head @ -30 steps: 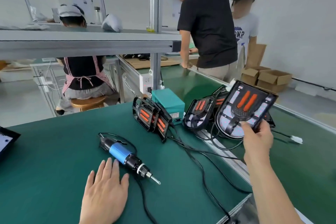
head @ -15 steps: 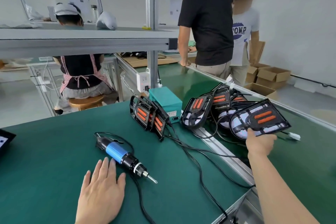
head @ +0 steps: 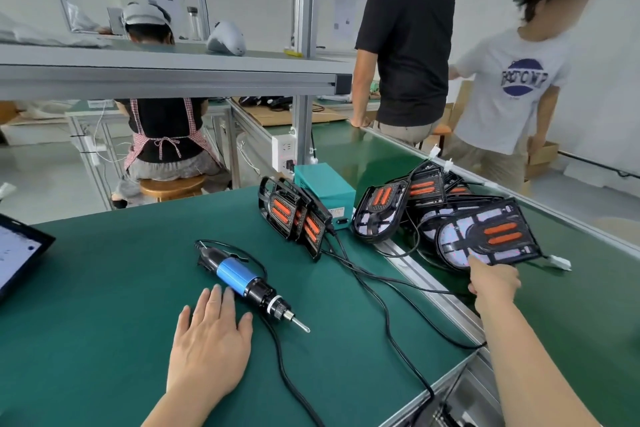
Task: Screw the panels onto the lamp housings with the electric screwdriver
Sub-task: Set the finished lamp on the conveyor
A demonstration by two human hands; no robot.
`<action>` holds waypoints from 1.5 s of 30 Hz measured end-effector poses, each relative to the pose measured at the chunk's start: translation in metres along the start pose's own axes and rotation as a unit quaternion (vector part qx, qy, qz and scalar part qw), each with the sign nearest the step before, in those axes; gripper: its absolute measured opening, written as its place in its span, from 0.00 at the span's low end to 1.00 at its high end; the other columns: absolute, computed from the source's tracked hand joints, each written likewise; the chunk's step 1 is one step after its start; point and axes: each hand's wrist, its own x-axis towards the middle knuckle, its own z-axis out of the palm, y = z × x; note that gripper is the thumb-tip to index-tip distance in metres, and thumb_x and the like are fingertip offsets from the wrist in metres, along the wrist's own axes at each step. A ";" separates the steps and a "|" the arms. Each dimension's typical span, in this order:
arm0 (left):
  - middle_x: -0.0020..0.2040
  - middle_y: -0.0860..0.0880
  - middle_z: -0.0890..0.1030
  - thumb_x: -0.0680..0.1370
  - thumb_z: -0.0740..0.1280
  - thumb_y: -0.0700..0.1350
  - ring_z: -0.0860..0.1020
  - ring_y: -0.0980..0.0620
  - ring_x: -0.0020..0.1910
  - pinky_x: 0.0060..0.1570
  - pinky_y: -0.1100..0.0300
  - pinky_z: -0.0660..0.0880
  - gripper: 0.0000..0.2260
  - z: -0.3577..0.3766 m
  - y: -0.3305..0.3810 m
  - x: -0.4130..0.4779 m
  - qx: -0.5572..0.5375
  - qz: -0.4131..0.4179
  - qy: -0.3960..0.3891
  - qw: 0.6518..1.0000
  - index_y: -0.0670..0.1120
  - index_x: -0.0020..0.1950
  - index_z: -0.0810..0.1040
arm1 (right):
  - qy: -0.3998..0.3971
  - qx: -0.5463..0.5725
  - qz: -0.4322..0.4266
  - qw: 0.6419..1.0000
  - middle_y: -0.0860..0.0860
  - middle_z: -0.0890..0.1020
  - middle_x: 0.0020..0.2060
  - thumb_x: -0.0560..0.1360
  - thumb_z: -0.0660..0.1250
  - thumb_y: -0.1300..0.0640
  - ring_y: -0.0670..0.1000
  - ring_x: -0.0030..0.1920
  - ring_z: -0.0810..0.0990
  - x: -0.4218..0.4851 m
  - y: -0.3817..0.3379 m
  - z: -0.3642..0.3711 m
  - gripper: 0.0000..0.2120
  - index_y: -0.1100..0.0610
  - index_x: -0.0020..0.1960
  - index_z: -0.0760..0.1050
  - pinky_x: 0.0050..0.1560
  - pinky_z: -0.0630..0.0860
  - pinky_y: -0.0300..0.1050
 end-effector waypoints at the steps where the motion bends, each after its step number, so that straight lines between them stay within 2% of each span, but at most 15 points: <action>1: 0.83 0.51 0.47 0.82 0.42 0.60 0.44 0.52 0.81 0.79 0.50 0.43 0.30 0.000 0.001 0.000 0.002 -0.001 -0.002 1.000 0.48 0.82 0.46 | 0.007 0.003 0.005 1.000 0.68 0.66 0.70 0.77 0.72 0.55 0.66 0.55 0.81 -0.005 0.001 0.000 0.33 0.68 0.73 0.61 0.54 0.80 0.62; 4: 0.83 0.50 0.47 0.83 0.43 0.60 0.43 0.52 0.81 0.79 0.50 0.43 0.31 -0.001 0.002 -0.001 0.001 -0.004 -0.009 1.000 0.48 0.82 0.46 | 0.018 0.006 -0.013 1.000 0.68 0.63 0.70 0.77 0.70 0.60 0.69 0.59 0.78 -0.025 -0.001 -0.001 0.29 0.66 0.72 0.61 0.62 0.76 0.66; 7: 0.83 0.50 0.47 0.83 0.43 0.60 0.43 0.52 0.81 0.79 0.50 0.42 0.31 -0.002 0.004 -0.002 -0.003 -0.005 -0.015 1.000 0.47 0.82 0.45 | 0.046 0.038 -0.076 0.995 0.66 0.62 0.71 0.77 0.68 0.65 0.66 0.57 0.76 -0.054 -0.010 -0.003 0.28 0.66 0.74 0.63 0.65 0.74 0.59; 10: 0.83 0.50 0.47 0.83 0.43 0.60 0.43 0.51 0.81 0.79 0.49 0.42 0.31 -0.003 0.004 -0.002 -0.010 -0.003 -0.015 1.000 0.47 0.82 0.45 | 0.038 0.095 -0.162 0.981 0.61 0.63 0.72 0.77 0.67 0.66 0.53 0.46 0.77 -0.097 -0.024 0.003 0.27 0.60 0.75 0.65 0.54 0.73 0.46; 13: 0.83 0.50 0.48 0.83 0.43 0.60 0.44 0.51 0.81 0.80 0.49 0.42 0.31 -0.002 0.003 -0.003 -0.019 0.000 -0.008 1.000 0.47 0.82 0.46 | -0.014 0.158 -0.241 0.957 0.51 0.67 0.64 0.78 0.67 0.66 0.35 0.35 0.77 -0.145 -0.034 0.022 0.24 0.56 0.72 0.70 0.39 0.71 0.28; 15: 0.83 0.50 0.49 0.83 0.44 0.59 0.44 0.51 0.81 0.80 0.50 0.42 0.30 -0.002 0.002 -0.005 -0.026 0.004 0.000 1.000 0.47 0.82 0.47 | -0.066 0.179 -0.273 0.943 0.46 0.70 0.58 0.77 0.67 0.66 0.35 0.35 0.76 -0.180 -0.038 0.035 0.22 0.52 0.69 0.72 0.40 0.73 0.32; 19: 0.81 0.50 0.56 0.85 0.48 0.52 0.50 0.52 0.81 0.79 0.55 0.43 0.25 -0.003 -0.003 -0.005 -0.068 0.014 0.035 0.997 0.46 0.81 0.56 | -0.216 0.184 -0.274 0.919 0.60 0.78 0.55 0.78 0.67 0.64 0.51 0.41 0.77 -0.247 -0.030 0.061 0.19 0.44 0.62 0.72 0.46 0.77 0.55; 20: 0.80 0.50 0.59 0.85 0.49 0.48 0.52 0.52 0.80 0.79 0.57 0.45 0.22 -0.004 -0.005 -0.005 -0.087 0.013 0.043 0.995 0.45 0.79 0.60 | -0.249 0.179 -0.276 0.911 0.59 0.79 0.53 0.78 0.67 0.63 0.52 0.41 0.77 -0.263 -0.025 0.067 0.18 0.43 0.61 0.73 0.46 0.77 0.55; 23: 0.76 0.52 0.67 0.83 0.53 0.39 0.63 0.52 0.76 0.74 0.61 0.58 0.20 -0.009 -0.008 -0.006 -0.166 -0.015 0.069 0.984 0.45 0.76 0.66 | -0.344 0.151 -0.282 0.883 0.52 0.81 0.47 0.78 0.67 0.62 0.48 0.39 0.78 -0.307 -0.012 0.087 0.18 0.41 0.59 0.74 0.42 0.75 0.42; 26: 0.69 0.53 0.74 0.80 0.55 0.34 0.72 0.52 0.68 0.63 0.63 0.69 0.21 -0.015 -0.009 -0.008 -0.268 -0.063 0.095 0.957 0.47 0.71 0.74 | -0.433 0.102 -0.285 0.849 0.42 0.80 0.55 0.78 0.65 0.63 0.49 0.44 0.82 -0.342 -0.004 0.112 0.15 0.45 0.58 0.74 0.49 0.77 0.44; 29: 0.53 0.55 0.80 0.79 0.60 0.35 0.79 0.55 0.52 0.47 0.69 0.72 0.14 -0.023 -0.010 -0.010 -0.379 -0.098 0.131 0.911 0.50 0.55 0.81 | -0.495 0.075 -0.226 0.836 0.45 0.81 0.54 0.80 0.65 0.59 0.49 0.48 0.83 -0.366 0.000 0.138 0.09 0.47 0.55 0.76 0.55 0.79 0.48; 33: 0.49 0.54 0.80 0.80 0.62 0.40 0.79 0.58 0.46 0.47 0.64 0.75 0.10 -0.030 -0.009 -0.014 -0.478 -0.131 0.161 0.853 0.50 0.50 0.82 | -0.495 0.090 -0.157 0.850 0.48 0.83 0.50 0.80 0.66 0.59 0.48 0.51 0.83 -0.378 0.006 0.163 0.05 0.51 0.53 0.78 0.53 0.78 0.41; 36: 0.47 0.54 0.80 0.81 0.62 0.40 0.78 0.59 0.45 0.44 0.71 0.72 0.10 -0.031 -0.008 -0.016 -0.477 -0.126 0.160 0.855 0.51 0.50 0.82 | -0.481 0.113 -0.168 0.853 0.48 0.84 0.45 0.80 0.67 0.62 0.48 0.46 0.83 -0.375 0.010 0.168 0.06 0.53 0.50 0.80 0.44 0.75 0.33; 40: 0.49 0.55 0.79 0.80 0.64 0.39 0.77 0.64 0.46 0.45 0.75 0.70 0.10 -0.033 -0.009 -0.017 -0.458 -0.123 0.171 0.864 0.49 0.57 0.83 | -0.477 0.110 -0.208 0.847 0.49 0.85 0.43 0.81 0.65 0.63 0.50 0.46 0.83 -0.369 0.016 0.170 0.07 0.54 0.49 0.81 0.49 0.78 0.43; 45: 0.51 0.56 0.79 0.81 0.63 0.41 0.77 0.65 0.47 0.46 0.76 0.70 0.11 -0.033 -0.011 -0.017 -0.455 -0.129 0.164 0.866 0.51 0.57 0.82 | -0.491 0.108 -0.207 0.839 0.51 0.85 0.44 0.80 0.66 0.63 0.53 0.48 0.84 -0.367 0.017 0.174 0.07 0.54 0.49 0.81 0.53 0.79 0.51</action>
